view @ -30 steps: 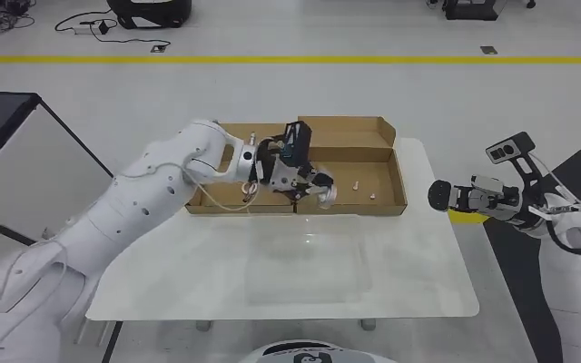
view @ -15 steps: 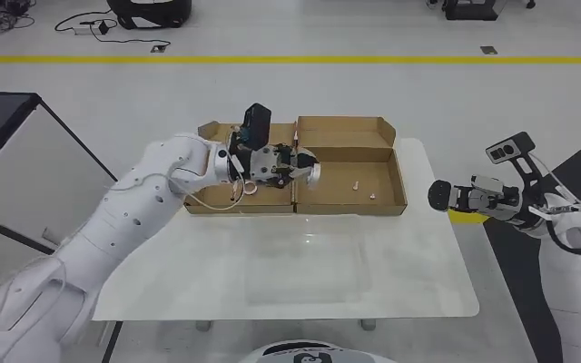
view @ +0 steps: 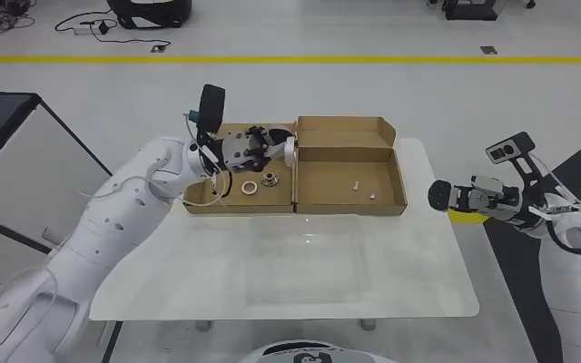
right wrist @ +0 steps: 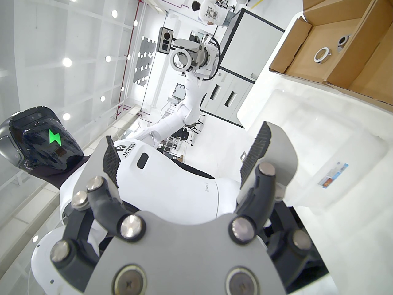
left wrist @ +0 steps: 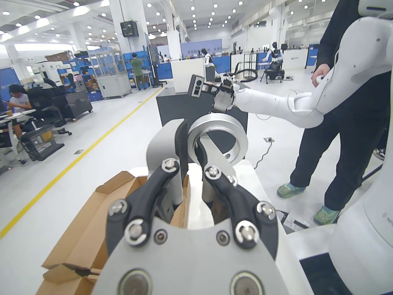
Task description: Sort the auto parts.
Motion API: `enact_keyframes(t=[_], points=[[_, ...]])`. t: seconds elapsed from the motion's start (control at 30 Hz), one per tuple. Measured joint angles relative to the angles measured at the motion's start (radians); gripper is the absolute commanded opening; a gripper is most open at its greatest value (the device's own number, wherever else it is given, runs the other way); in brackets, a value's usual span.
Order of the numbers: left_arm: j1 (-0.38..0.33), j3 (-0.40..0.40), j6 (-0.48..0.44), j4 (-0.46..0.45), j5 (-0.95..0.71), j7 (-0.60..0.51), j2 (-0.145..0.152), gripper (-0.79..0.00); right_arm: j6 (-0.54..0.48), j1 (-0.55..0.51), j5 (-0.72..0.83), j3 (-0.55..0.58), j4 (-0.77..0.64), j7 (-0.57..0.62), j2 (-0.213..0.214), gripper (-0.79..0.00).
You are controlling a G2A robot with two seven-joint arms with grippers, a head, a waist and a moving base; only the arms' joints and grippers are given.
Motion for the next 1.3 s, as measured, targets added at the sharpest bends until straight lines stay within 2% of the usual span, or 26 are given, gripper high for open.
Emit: enact_keyframes(t=[0.47,0.73,1.0,1.3], points=[[0.077,-0.048,0.0,-0.109,-0.191,0.127,0.048,-0.785,0.0,0.0,0.0,0.0,0.0,0.0,0.0,0.0],[0.134,-0.09,0.0,-0.214,-0.201,0.216,0.087,-0.785,0.0,0.0,0.0,0.0,0.0,0.0,0.0,0.0],[0.198,-0.121,0.0,-0.341,-0.227,0.361,0.126,-0.785,0.0,0.0,0.0,0.0,0.0,0.0,0.0,0.0],[0.221,-0.124,0.0,-0.358,-0.15,0.431,0.161,-0.785,0.0,0.0,0.0,0.0,0.0,0.0,0.0,0.0]])
